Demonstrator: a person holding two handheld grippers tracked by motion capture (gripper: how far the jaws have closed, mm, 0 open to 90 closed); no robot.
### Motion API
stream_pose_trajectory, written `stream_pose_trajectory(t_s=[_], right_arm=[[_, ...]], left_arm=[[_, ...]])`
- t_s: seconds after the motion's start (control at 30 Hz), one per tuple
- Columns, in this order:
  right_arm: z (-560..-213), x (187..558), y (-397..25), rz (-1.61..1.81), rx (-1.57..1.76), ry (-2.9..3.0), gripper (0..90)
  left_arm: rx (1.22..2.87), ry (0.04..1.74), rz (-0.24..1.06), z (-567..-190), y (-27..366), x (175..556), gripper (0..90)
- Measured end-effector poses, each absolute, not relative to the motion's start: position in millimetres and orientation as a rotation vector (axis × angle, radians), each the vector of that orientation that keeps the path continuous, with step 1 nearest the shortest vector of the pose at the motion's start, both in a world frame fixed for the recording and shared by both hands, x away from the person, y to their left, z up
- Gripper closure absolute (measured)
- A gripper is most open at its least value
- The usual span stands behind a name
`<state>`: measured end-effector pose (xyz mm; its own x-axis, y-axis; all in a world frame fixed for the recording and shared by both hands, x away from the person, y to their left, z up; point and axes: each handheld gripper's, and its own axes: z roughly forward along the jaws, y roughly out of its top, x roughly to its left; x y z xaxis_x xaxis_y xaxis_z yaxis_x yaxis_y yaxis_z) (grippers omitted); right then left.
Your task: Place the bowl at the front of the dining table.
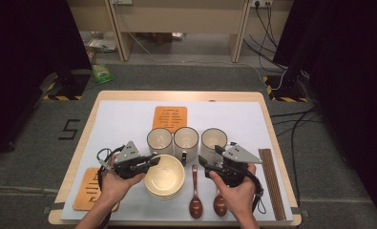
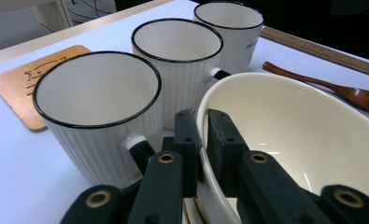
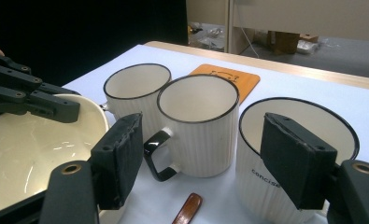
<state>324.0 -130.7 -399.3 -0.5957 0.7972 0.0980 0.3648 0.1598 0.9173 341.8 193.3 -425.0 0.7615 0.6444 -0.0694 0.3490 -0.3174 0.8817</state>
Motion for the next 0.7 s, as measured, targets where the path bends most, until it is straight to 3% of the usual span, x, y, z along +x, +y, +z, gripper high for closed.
stream_pose_trajectory(t_s=[0.7], right_arm=[[-398.4, 324.0, -132.7, 1.427, 1.105, 2.023, 30.5]], left_arm=[[1.904, 0.710, 0.440, -424.0, 191.9, 335.4, 82.4]])
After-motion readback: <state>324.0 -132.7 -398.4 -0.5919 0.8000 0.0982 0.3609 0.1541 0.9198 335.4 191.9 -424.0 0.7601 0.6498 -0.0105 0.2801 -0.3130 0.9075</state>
